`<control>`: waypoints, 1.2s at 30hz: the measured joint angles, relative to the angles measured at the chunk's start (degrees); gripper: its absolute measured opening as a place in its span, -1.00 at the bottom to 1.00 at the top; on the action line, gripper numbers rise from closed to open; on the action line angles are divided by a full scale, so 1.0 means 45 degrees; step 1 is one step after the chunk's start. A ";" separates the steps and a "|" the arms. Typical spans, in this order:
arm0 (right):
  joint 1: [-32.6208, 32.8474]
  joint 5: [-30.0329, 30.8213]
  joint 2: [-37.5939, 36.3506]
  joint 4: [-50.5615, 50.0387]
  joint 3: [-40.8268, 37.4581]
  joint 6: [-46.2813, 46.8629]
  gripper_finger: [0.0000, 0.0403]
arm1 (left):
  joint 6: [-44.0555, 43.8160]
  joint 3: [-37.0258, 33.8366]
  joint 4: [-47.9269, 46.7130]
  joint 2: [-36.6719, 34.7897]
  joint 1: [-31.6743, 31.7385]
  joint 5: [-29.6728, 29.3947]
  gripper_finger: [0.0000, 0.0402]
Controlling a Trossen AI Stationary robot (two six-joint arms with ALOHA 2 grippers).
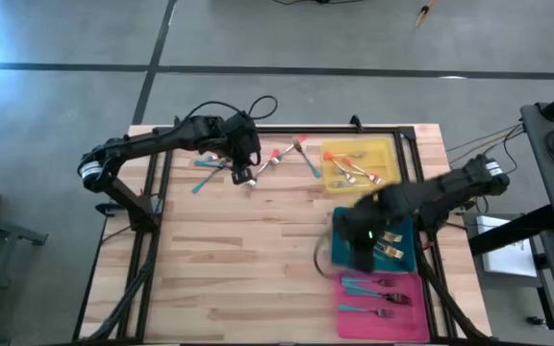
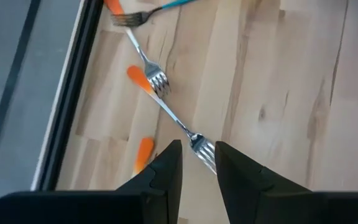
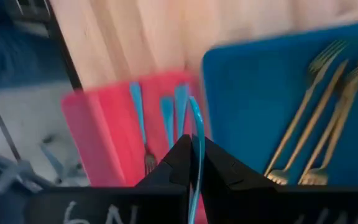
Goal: Sort silverware by color (type)
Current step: Put the blue fork into the pink bin
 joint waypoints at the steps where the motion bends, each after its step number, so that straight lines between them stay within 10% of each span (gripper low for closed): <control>1: 0.0410 -0.0005 0.0110 0.0097 -0.0201 0.0275 -0.96 | 0.0209 -0.0054 0.0119 0.0000 0.0033 0.0046 -0.61; 12: 0.2413 -0.1096 0.1148 0.5833 -0.2469 0.4373 -0.96 | 0.0282 -0.0773 0.0482 0.0000 0.0563 0.1391 -0.61; 36: 0.2369 -0.1775 0.1529 0.5011 -0.2505 0.5994 -0.49 | 0.1785 -0.1585 -0.0370 -0.0029 0.1248 0.2130 -0.61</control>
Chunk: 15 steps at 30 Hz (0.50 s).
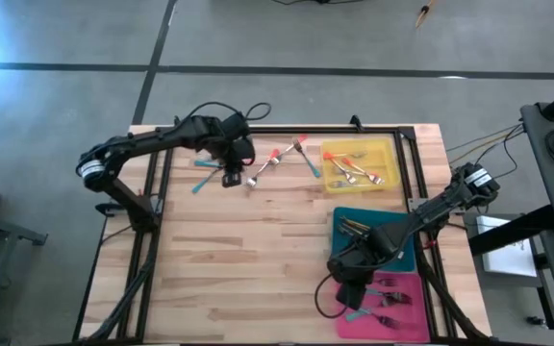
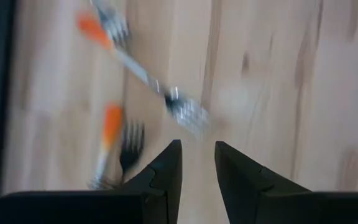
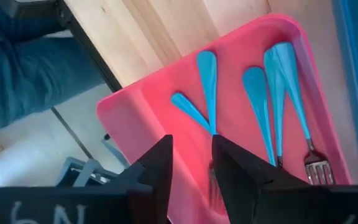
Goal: Sort silverware by color (type)
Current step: Put the blue fork into the pink bin
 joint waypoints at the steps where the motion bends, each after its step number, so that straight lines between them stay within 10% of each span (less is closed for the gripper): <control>1: -0.0004 -0.0016 -0.0015 0.0013 0.0000 0.0140 -0.48 | 0.0151 -0.0294 -0.0222 0.0005 0.0255 0.0226 -0.61; 8: -0.0154 0.0072 -0.0588 -0.0026 0.0000 -0.0547 -0.49 | 0.0899 -0.3149 0.0392 0.0010 0.1968 0.1688 -0.61; 15: -0.1124 0.0580 -0.1702 -0.1518 0.0000 -0.2491 -0.51 | 0.3051 -0.4997 0.2935 0.0019 0.2319 -0.0764 -0.61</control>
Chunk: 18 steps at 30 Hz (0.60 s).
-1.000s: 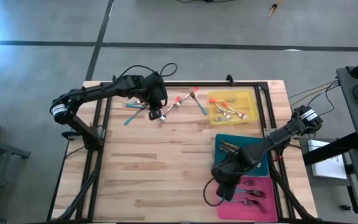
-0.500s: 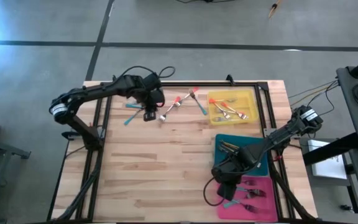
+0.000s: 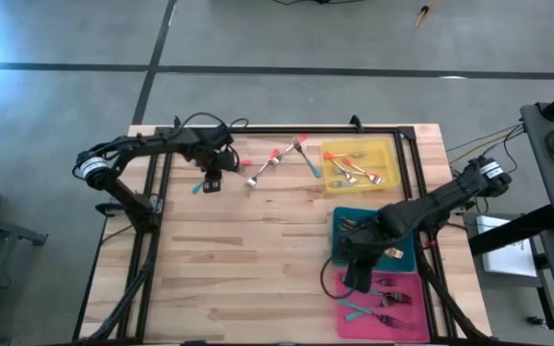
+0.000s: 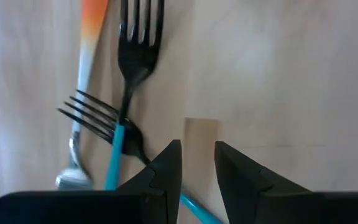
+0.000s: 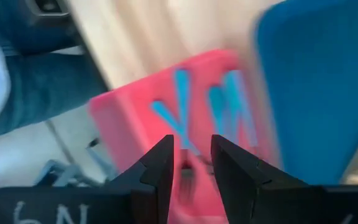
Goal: Sort silverware by color (type)
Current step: Put the blue fork into the pink bin
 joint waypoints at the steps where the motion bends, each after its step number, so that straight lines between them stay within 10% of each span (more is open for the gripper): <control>1: -0.0177 0.0220 -0.0154 -0.0379 0.0000 -0.0275 -0.51 | 0.0230 -0.0123 0.0275 0.0000 0.0000 -0.0086 -0.61; 18: -0.2868 0.4334 -0.1271 -0.2588 -0.0005 -0.3786 -0.55 | 0.2333 -0.0530 0.3948 0.0000 0.0568 0.0299 -0.61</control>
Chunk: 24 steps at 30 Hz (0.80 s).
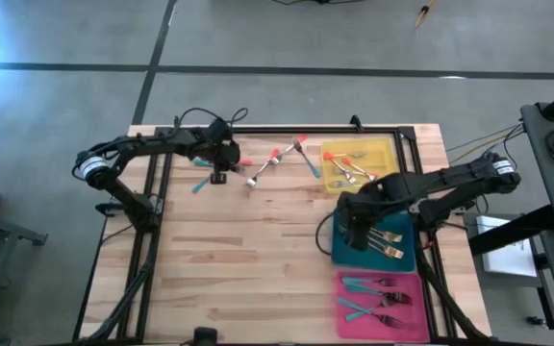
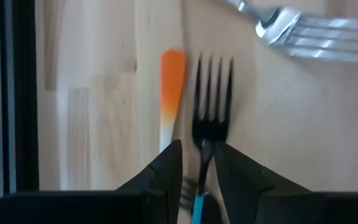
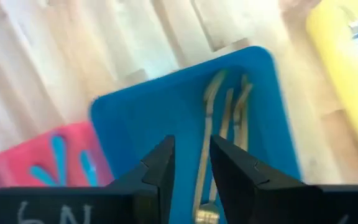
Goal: Sort silverware by color (type)
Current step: Put the blue fork into the pink bin
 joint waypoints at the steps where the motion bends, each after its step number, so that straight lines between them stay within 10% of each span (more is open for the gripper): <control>1: -0.0068 0.0156 0.0000 -0.0135 0.0000 -0.0162 -0.55 | 0.0086 -0.0050 0.0001 0.0014 0.0156 -0.0002 -0.61; 24: -0.0544 0.1121 0.0000 -0.0263 -0.0010 -0.0654 -0.57 | -0.0261 -0.0158 -0.0487 0.0617 0.0987 0.0721 -0.61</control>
